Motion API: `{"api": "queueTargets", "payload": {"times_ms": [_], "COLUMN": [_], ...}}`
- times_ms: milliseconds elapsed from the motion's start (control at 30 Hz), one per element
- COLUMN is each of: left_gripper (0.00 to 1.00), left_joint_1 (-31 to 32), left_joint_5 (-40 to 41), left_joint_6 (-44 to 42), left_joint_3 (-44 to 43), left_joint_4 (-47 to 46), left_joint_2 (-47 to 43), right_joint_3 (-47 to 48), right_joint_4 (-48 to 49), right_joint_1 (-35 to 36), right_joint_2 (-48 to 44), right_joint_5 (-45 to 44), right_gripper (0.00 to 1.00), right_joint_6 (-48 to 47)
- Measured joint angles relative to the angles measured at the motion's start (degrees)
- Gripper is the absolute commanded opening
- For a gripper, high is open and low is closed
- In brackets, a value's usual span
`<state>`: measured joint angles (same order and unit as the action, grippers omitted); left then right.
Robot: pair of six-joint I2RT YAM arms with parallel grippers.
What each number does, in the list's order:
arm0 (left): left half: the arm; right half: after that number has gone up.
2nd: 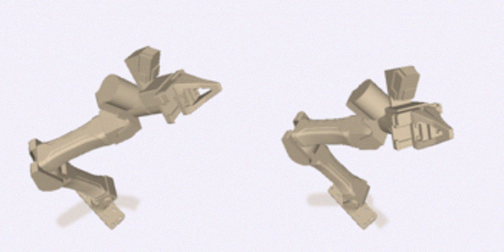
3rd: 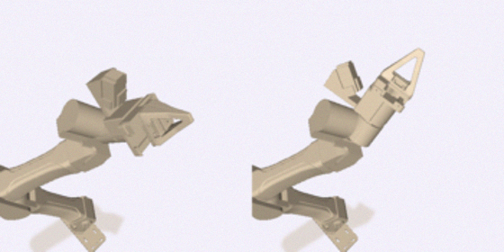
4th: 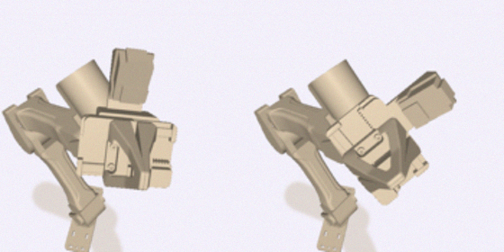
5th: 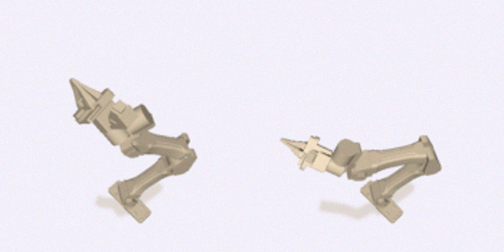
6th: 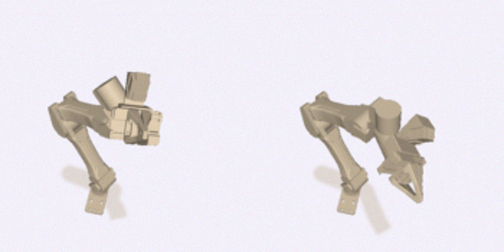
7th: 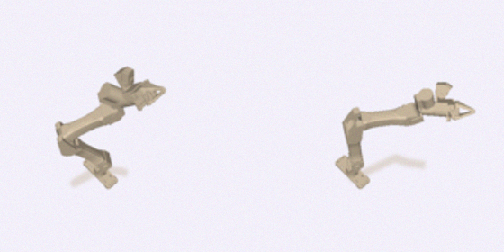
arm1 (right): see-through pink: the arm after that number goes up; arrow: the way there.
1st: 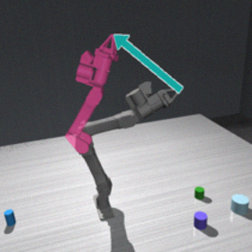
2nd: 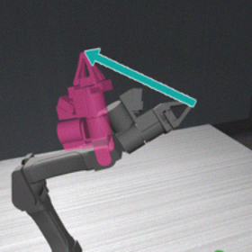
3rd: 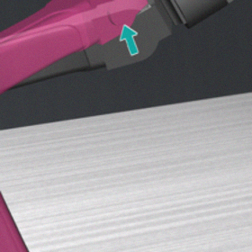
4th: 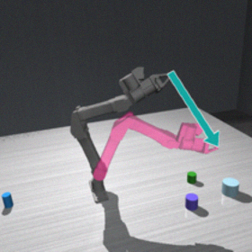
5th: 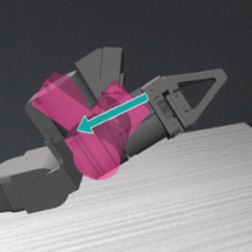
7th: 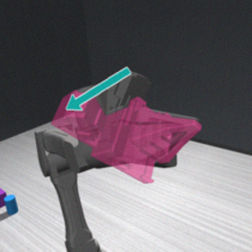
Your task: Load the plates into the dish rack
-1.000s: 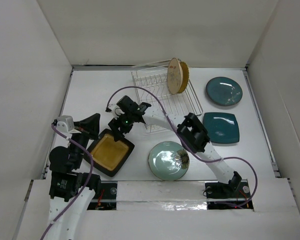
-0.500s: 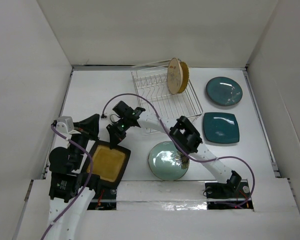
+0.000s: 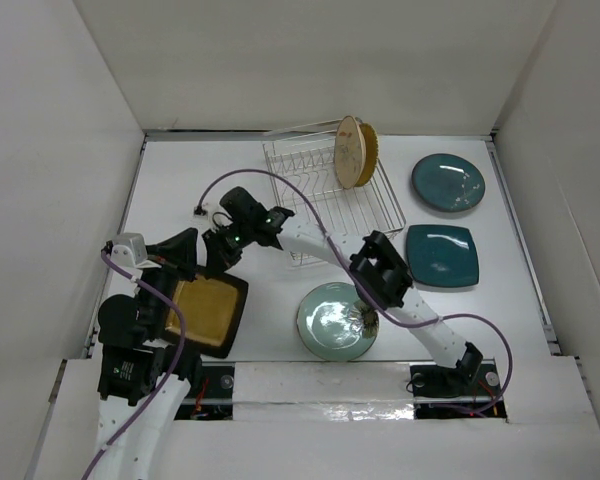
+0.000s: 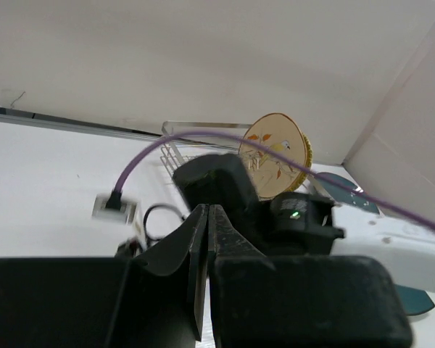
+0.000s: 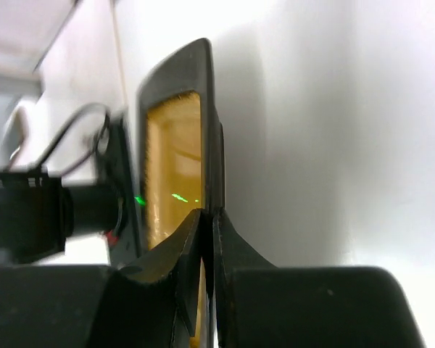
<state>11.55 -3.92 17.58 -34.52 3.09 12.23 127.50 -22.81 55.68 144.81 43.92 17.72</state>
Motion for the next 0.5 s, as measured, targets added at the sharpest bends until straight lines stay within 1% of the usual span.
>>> {"api": "queueTargets", "payload": {"times_ms": [133,200,367,500], "left_gripper": [0.01,0.01,0.01,0.01], "left_joint_1": [0.0,0.0,0.0,0.0], "left_joint_5": [0.02,-0.02,-0.02,-0.04], "left_joint_6": [0.0,0.0,0.0,0.02], "left_joint_3": [0.0,0.0,0.0,0.0], "left_joint_4": [-0.02,-0.04,-0.04,-0.04], "left_joint_2": [0.0,0.0,0.0,0.0], "right_joint_3": [-0.07,-0.48,-5.07,-6.03], "right_joint_4": [2.19,3.69,8.85,11.26], "right_joint_1": [-0.52,-1.99,-8.98,-15.19], "right_joint_2": [-6.91,-10.56,-19.93,-22.6], "right_joint_5": [-10.01,-13.0,-16.26,-16.94], "right_gripper": [0.0,0.0,0.0,0.0], "right_joint_6": [-0.94,-0.81,1.49,2.95]}}
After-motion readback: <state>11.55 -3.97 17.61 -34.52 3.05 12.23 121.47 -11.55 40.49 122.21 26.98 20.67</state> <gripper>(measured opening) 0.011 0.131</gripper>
